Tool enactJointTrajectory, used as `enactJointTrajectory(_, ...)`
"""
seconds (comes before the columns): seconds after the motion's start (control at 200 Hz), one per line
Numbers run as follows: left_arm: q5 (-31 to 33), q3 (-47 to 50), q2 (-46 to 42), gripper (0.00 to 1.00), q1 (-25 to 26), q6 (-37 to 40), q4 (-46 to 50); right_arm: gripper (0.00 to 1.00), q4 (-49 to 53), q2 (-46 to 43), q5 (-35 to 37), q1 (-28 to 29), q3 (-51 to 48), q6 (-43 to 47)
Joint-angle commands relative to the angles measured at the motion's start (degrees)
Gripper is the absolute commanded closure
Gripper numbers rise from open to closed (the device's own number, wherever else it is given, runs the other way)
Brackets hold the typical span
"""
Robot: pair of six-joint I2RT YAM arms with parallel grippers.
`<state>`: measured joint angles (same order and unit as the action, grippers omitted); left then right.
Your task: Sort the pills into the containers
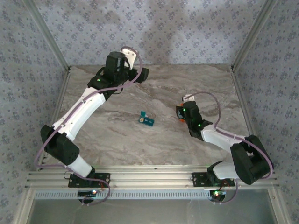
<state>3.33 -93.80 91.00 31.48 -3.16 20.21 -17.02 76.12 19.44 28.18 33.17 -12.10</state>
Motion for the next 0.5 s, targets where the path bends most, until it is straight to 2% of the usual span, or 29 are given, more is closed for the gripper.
enactJointTrajectory(0.0,1.66,-2.01,-1.61,0.01,-0.48,-1.32,1.49,0.88,-4.03,-1.84,2.79,0.33,-1.76,-2.30)
enactJointTrajectory(0.255,2.77,-0.69,-1.90,0.01,-0.43,-1.69,1.26,0.78,-4.96,-2.41,3.65,0.38,-4.60,-4.93)
enactJointTrajectory(0.495,3.38,0.24,-2.60,0.01,-0.39,-2.17,0.89,0.51,-3.24,-4.25,3.67,0.29,-4.11,-5.13)
